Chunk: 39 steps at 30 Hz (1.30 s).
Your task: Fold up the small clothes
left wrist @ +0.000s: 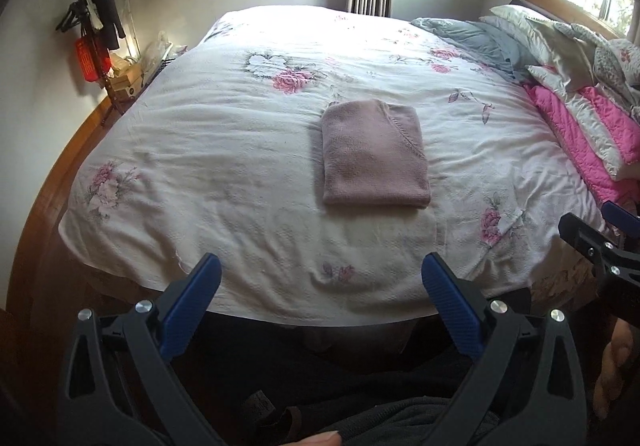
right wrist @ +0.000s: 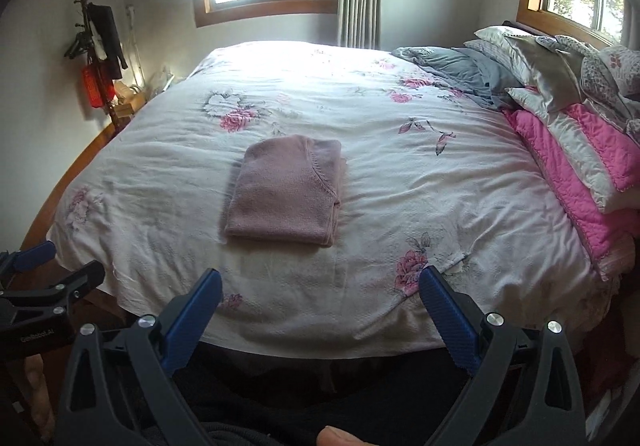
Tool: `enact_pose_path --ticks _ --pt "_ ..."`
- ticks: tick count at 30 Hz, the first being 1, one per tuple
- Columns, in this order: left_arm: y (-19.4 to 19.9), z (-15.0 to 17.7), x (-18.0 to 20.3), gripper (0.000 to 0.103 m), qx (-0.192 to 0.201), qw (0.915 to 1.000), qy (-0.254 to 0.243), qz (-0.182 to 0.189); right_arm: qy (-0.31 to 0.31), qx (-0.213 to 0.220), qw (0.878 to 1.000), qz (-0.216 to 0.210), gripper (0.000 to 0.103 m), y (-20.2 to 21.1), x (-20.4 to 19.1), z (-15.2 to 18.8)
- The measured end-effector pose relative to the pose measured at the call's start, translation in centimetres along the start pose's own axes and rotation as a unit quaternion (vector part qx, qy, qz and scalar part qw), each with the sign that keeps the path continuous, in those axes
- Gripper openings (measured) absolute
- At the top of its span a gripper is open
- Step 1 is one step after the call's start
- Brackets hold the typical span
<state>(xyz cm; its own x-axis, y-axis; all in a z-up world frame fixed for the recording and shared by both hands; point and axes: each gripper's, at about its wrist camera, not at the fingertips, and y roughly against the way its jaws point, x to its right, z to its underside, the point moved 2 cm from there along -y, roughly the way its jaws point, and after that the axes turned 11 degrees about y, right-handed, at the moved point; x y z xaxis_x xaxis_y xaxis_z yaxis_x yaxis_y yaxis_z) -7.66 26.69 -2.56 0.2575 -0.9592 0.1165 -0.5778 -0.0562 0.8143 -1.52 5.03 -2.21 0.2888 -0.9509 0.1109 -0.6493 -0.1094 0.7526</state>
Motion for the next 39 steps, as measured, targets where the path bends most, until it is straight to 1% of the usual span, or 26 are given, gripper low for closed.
enact_pose_path --ticks 1,6,12,15,26,39 --pt "-0.1 0.1 0.1 0.1 -0.005 1.0 0.0 0.006 0.002 -0.002 1.0 0.0 0.099 0.0 -0.4 0.2" --pt "-0.5 0.7 0.9 0.1 -0.012 0.9998 -0.012 0.009 0.011 -0.012 1.0 0.004 0.099 -0.6 -1.1 0.7" --pt "-0.8 1.0 1.1 0.1 -0.017 0.9997 -0.015 0.004 0.017 -0.018 1.0 0.008 0.099 -1.1 -1.5 1.0" --pt "-1.0 0.9 1.1 0.1 -0.022 0.9996 -0.013 0.008 0.023 -0.019 1.0 0.009 0.099 -1.1 -1.7 0.9" --pt "-1.3 0.7 0.8 0.1 -0.024 0.9997 -0.004 0.003 0.027 -0.02 0.999 0.008 0.099 -1.6 -1.6 0.5" --pt "-1.5 0.5 1.3 0.1 -0.026 0.9996 -0.01 0.005 0.03 -0.021 0.999 0.01 0.099 -2.0 -1.6 0.2"
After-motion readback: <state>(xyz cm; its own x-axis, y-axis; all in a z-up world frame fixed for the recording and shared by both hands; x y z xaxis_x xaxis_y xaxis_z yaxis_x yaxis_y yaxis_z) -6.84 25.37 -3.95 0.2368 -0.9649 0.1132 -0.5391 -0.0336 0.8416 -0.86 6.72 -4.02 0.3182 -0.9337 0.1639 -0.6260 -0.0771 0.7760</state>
